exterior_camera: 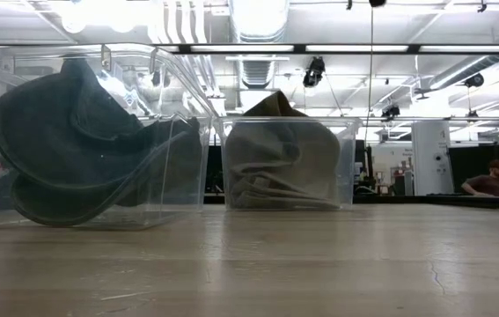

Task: Pick & Place hat
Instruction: Return to Home Position

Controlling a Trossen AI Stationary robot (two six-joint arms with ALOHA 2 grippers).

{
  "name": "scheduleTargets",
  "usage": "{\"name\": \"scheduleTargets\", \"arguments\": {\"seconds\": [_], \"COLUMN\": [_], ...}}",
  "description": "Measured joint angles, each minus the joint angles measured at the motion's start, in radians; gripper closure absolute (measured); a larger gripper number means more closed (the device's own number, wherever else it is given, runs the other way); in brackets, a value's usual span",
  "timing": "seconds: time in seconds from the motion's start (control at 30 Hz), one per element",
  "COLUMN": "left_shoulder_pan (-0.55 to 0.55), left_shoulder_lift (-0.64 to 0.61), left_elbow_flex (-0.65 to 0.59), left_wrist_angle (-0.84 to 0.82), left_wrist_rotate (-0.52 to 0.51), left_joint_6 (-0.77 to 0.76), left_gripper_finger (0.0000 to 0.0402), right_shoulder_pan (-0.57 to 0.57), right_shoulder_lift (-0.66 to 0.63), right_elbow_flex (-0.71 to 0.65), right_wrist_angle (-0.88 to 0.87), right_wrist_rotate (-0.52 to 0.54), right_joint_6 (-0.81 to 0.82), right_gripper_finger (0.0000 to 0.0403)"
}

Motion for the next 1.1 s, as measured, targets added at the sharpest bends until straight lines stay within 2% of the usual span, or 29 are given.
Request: {"name": "scheduleTargets", "arguments": {"seconds": [0.1, 0.27, 0.37, 0.43, 0.63, 0.73, 0.93, 1.1], "left_shoulder_pan": [0.0, -0.002, -0.002, -0.002, -0.005, -0.005, -0.005, -0.005], "left_shoulder_lift": [-0.078, -0.19, -0.24, -0.27, -0.345, -0.376, -0.477, -0.575], "left_elbow_flex": [-0.097, -0.236, -0.311, -0.358, -0.504, -0.587, -0.715, -0.766], "left_wrist_angle": [-0.004, -0.024, 0.008, 0.046, 0.246, 0.381, 0.419, 0.419], "left_wrist_rotate": [-0.022, -0.037, -0.079, -0.09, -0.071, -0.071, 0.028, 0.049], "left_joint_6": [-0.064, -0.074, -0.108, -0.068, 0.103, 0.134, 0.122, 0.138], "left_gripper_finger": [0.0401, 0.0401, 0.0401, 0.0401, 0.0401, 0.0401, 0.0401, 0.0401], "right_shoulder_pan": [-0.005, 0.003, 0.003, 0.003, 0.003, 0.003, 0.003, 0.002], "right_shoulder_lift": [-0.036, -0.09, -0.119, -0.141, -0.207, -0.234, -0.26, -0.282], "right_elbow_flex": [-0.051, -0.139, -0.201, -0.248, -0.423, -0.501, -0.602, -0.651], "right_wrist_angle": [-0.025, -0.036, -0.021, 0.001, 0.249, 0.373, 0.374, 0.381], "right_wrist_rotate": [0.051, 0.037, 0.039, 0.033, -0.049, -0.061, -0.06, -0.074], "right_joint_6": [-0.117, -0.136, -0.185, -0.204, -0.233, -0.228, -0.207, -0.276], "right_gripper_finger": [0.0394, 0.0394, 0.0394, 0.0394, 0.0394, 0.0394, 0.0394, 0.0394]}}
